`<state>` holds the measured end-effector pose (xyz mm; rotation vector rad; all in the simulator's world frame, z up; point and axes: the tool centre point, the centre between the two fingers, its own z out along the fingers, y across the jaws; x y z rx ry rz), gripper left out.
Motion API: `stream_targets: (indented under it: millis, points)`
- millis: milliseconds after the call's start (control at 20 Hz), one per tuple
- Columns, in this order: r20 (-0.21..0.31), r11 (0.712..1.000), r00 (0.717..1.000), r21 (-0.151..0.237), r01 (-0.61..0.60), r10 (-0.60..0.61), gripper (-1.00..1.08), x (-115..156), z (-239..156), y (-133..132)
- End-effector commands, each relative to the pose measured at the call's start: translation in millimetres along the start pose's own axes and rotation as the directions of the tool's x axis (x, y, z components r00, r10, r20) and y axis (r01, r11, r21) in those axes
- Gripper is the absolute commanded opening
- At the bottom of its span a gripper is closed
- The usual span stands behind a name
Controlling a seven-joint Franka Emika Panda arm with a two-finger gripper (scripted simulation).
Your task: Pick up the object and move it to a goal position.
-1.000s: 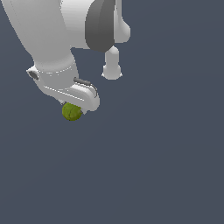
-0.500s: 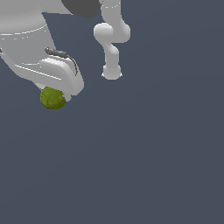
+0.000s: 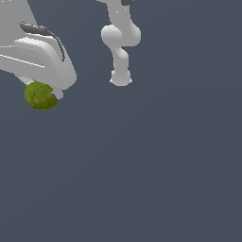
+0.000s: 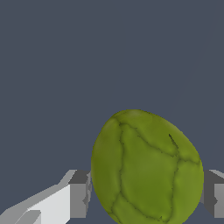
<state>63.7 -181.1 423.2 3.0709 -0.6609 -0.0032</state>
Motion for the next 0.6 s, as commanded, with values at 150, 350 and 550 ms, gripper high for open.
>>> stream_targets:
  millis: [150,350,550]
  points:
    - [-0.002,1.000,1.000,0.000,0.000,0.000,-1.00,4.2,-11.9,2.9]
    - [-0.002,1.000,1.000,0.001,0.000,0.000,-1.00,5.8,-15.2,4.3]
    - [-0.002,1.000,1.000,0.001,0.000,0.000,-1.00,6.4,-16.1,4.4]
